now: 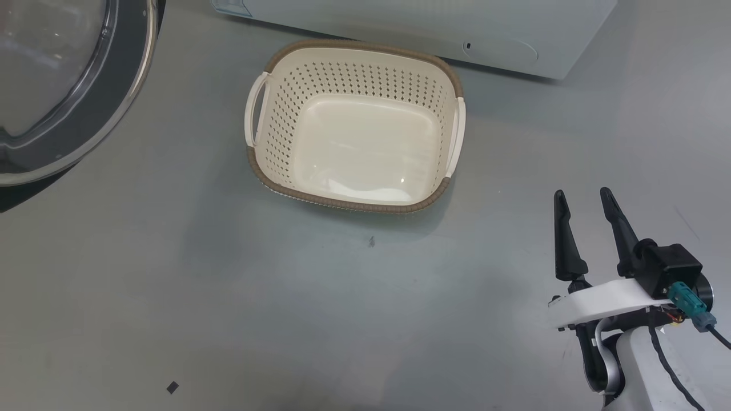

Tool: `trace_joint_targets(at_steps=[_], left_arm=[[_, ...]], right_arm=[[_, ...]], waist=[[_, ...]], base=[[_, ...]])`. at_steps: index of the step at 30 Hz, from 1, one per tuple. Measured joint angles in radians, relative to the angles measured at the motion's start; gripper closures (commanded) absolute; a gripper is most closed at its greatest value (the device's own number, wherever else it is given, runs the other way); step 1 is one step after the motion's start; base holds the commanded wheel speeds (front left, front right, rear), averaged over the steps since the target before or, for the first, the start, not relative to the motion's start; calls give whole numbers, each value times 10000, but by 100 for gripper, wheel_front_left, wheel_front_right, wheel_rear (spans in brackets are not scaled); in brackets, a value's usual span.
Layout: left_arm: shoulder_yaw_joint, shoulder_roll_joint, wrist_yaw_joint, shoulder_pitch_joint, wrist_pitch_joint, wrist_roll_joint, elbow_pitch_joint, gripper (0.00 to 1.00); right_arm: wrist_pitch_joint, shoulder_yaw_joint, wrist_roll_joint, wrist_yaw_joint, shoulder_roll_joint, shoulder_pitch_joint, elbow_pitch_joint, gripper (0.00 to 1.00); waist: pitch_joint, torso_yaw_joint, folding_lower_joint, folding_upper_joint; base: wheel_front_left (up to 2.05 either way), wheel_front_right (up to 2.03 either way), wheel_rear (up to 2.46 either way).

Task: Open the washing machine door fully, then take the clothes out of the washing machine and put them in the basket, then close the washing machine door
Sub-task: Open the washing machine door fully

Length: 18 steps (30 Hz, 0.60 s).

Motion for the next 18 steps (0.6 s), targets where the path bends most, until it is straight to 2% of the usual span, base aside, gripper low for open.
trace_joint_targets(at_steps=[18], left_arm=[[-1620,-516,-82,560,-305,1070,-104,100]], right_arm=[[-17,-6,625,167,159,37,813,0]], waist=[[-1725,-7,0,0]], base=[[0,0,0]])
